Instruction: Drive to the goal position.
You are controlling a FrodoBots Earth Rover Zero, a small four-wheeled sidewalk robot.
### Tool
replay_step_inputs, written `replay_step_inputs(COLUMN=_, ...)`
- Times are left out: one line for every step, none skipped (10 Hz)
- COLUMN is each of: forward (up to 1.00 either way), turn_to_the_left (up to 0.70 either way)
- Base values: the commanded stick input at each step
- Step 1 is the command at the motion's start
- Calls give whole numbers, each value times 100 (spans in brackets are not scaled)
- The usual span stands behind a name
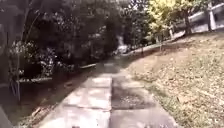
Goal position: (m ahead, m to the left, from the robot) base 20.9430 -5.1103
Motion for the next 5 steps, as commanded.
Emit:
replay_step_inputs(forward=95, turn_to_the_left=0)
replay_step_inputs(forward=95, turn_to_the_left=0)
replay_step_inputs(forward=95, turn_to_the_left=0)
replay_step_inputs(forward=96, turn_to_the_left=0)
replay_step_inputs(forward=97, turn_to_the_left=0)
